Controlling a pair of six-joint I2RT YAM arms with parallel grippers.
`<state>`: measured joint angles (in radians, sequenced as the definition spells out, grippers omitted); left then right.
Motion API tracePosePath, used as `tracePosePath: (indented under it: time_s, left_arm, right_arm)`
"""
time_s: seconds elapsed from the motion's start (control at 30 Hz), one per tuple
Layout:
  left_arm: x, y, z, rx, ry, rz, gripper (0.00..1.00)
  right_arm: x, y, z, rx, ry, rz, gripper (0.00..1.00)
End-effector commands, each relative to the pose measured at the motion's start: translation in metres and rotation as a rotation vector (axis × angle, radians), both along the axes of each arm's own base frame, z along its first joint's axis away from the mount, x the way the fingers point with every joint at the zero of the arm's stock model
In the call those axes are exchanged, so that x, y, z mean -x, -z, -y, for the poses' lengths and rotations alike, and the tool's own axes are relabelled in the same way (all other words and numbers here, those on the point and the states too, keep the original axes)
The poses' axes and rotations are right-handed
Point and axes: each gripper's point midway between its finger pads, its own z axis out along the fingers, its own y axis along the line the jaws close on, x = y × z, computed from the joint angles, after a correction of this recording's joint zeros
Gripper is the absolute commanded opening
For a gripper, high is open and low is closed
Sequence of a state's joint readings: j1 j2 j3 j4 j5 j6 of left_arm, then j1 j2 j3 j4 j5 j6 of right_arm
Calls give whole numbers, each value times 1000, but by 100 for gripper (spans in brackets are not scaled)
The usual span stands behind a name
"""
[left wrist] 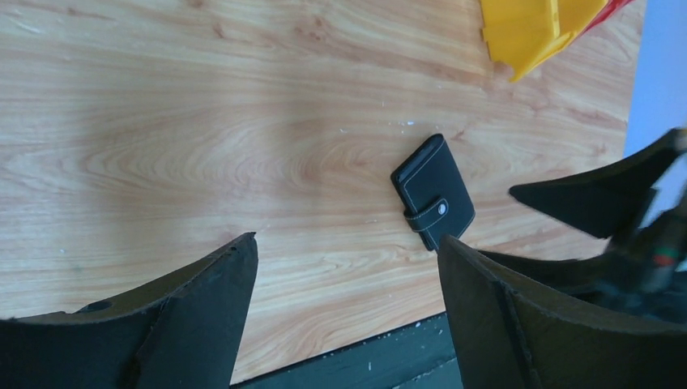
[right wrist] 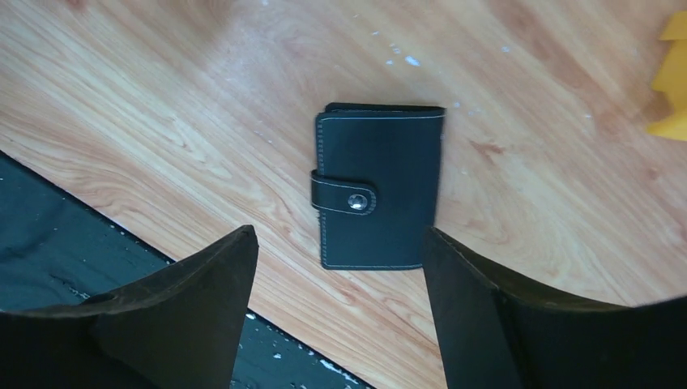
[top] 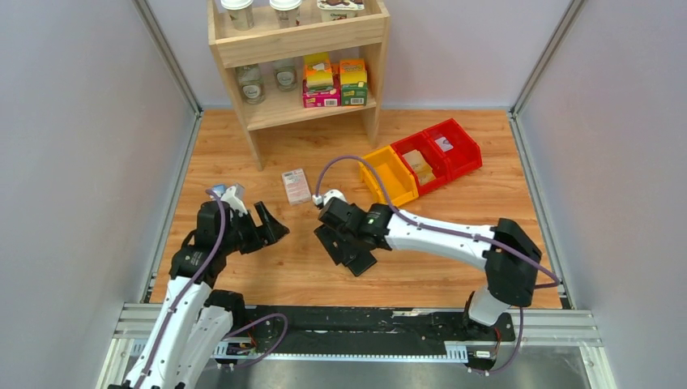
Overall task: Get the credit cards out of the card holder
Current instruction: Move the card holder to the center of the board, then open the card holder at the center of the board.
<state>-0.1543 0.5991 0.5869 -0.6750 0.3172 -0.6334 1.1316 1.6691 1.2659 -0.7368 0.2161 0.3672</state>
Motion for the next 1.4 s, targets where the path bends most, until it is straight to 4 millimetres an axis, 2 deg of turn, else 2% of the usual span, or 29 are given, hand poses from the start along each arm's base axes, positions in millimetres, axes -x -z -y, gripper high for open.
tracePosePath:
  time_s: [0.0, 0.13, 0.17, 0.27, 0.3, 0.4, 0.57, 0.6, 0.67, 0.7, 0.73, 0.83, 1.03, 1.13, 1.27, 1.37]
  left_arm:
    - [-4, 0, 18, 58, 32, -1, 88]
    - [-7, 3, 42, 75, 100, -11, 81]
    - [-6, 7, 50, 65, 129, -23, 78]
    - [-10, 8, 71, 56, 175, -16, 78]
    - [-7, 15, 79, 28, 200, -38, 78]
    - [-10, 21, 104, -22, 257, -57, 80]
    - [-1, 33, 145, -98, 373, -92, 81]
    - [1, 38, 155, -114, 401, -110, 78]
    - [5, 44, 165, -137, 437, -136, 65]
    - [3, 42, 169, -139, 446, -132, 64]
    - [7, 48, 172, -158, 464, -152, 62]
    - [8, 49, 174, -194, 475, -159, 62]
    - [9, 55, 169, -231, 458, -176, 63]
    - [8, 59, 165, -254, 436, -190, 63]
    - [6, 61, 158, -273, 397, -200, 63]
    - [-1, 60, 151, -297, 348, -177, 63]
  right_arm:
    - [-17, -31, 21, -106, 19, 31, 78]
    - [-20, -11, 60, -153, 110, -90, 73]
    - [-19, -8, 65, -185, 124, -131, 71]
    - [-16, 2, 73, -277, 135, -212, 68]
    - [-16, 5, 73, -312, 137, -242, 67]
    - [-22, 9, 71, -416, 147, -319, 64]
    - [-31, 22, 57, -464, 117, -385, 60]
    - [-31, 25, 53, -470, 103, -400, 59]
    - [-34, 33, 46, -479, 88, -428, 57]
    - [-34, 37, 44, -480, 84, -441, 56]
    - [-36, 44, 43, -473, 90, -449, 55]
    - [-37, 57, 44, -459, 119, -468, 52]
    - [-29, 62, 28, -574, 148, -545, 44]
    - [-30, 66, 25, -602, 196, -563, 29]
    - [-38, 65, 25, -637, 291, -521, 0]
    - [-45, 65, 30, -663, 380, -473, 0]
